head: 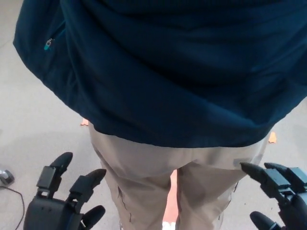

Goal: A person hands a coat to the robot and the robot grabs it with both hands and holds it while the person wears the coat.

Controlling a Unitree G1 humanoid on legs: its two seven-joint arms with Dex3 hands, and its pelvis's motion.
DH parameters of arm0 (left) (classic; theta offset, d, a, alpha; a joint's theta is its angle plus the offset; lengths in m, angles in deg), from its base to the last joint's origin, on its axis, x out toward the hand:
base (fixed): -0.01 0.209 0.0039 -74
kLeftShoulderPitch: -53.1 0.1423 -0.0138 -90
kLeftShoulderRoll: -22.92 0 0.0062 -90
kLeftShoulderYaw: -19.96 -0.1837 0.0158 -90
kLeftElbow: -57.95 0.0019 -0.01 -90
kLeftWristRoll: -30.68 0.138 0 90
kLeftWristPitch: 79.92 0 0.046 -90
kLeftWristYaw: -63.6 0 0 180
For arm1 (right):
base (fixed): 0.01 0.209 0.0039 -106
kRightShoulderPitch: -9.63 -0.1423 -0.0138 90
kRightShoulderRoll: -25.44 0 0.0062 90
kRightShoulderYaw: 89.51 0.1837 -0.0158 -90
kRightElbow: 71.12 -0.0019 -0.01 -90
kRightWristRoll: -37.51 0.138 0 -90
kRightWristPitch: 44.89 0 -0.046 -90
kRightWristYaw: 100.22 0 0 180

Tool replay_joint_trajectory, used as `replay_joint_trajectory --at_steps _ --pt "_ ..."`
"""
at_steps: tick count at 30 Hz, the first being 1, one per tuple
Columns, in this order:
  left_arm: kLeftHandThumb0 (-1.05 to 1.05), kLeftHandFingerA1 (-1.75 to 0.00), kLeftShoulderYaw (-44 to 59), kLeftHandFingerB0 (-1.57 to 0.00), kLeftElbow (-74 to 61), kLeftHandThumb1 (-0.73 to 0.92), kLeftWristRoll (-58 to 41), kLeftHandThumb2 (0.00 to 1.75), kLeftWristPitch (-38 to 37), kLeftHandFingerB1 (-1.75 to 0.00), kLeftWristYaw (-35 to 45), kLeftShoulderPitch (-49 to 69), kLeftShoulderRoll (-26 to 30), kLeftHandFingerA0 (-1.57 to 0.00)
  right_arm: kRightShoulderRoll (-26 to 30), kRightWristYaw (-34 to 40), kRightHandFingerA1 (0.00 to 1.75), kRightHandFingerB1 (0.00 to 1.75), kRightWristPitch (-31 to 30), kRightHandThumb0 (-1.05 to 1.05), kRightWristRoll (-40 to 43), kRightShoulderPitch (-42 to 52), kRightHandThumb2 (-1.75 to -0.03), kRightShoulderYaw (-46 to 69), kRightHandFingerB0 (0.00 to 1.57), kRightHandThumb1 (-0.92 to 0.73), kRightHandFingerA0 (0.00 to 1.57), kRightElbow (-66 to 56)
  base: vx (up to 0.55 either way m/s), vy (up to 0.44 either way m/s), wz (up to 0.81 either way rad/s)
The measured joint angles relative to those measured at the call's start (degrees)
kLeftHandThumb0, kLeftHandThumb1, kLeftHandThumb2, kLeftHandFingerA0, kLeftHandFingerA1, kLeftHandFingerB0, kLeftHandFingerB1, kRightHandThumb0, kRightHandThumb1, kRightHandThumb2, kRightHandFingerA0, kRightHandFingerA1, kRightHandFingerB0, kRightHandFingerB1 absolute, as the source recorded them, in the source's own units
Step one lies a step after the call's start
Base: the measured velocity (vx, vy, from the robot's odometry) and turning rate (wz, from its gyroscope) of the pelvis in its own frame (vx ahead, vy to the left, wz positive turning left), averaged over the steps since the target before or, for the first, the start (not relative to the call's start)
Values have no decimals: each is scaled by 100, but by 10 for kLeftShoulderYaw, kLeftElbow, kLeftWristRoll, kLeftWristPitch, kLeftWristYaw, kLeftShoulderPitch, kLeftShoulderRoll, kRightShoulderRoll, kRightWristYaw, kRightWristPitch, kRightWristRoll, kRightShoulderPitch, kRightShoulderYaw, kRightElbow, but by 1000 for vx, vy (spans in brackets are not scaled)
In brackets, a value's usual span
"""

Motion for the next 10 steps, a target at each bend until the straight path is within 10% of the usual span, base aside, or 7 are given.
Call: replay_joint_trajectory --at_steps 1,2,4,5,7,10 --pt "-61 -40 -1 -22 1 83 0 65 1 -31 4 -3 0 -50 3 -7 32 32 -5 -50 -2 -4 -67 -2 27 -84 26 1 0 0 0" --pt "-65 -52 -2 -15 3 69 0 95 3 -43 10 -6 -1 -41 5 -15 49 49 -11 -27 -4 -9 -110 -4 9 -60 9 3 0 0 0" --pt "-66 -51 -3 -15 6 70 -1 97 7 -42 19 -12 -1 -40 9 -31 49 48 -22 -27 -8 -22 -111 -9 9 -60 9 6 0 0 0" --pt "-66 -51 -3 -15 8 71 -1 97 9 -42 31 -19 -1 -40 15 -50 31 30 -34 -52 -10 -38 -67 -16 25 -85 26 12 0 0 0" --pt "-64 -39 -3 -21 8 81 -2 67 13 -31 43 -24 -1 -48 21 -70 30 29 -45 -53 -11 -58 -67 -23 25 -85 26 21 0 0 0" --pt "-65 -39 -3 -23 9 81 -2 67 17 -31 54 -28 -1 -48 27 -89 30 31 -57 -53 -12 -76 -66 -30 29 -83 26 27 0 0 0"
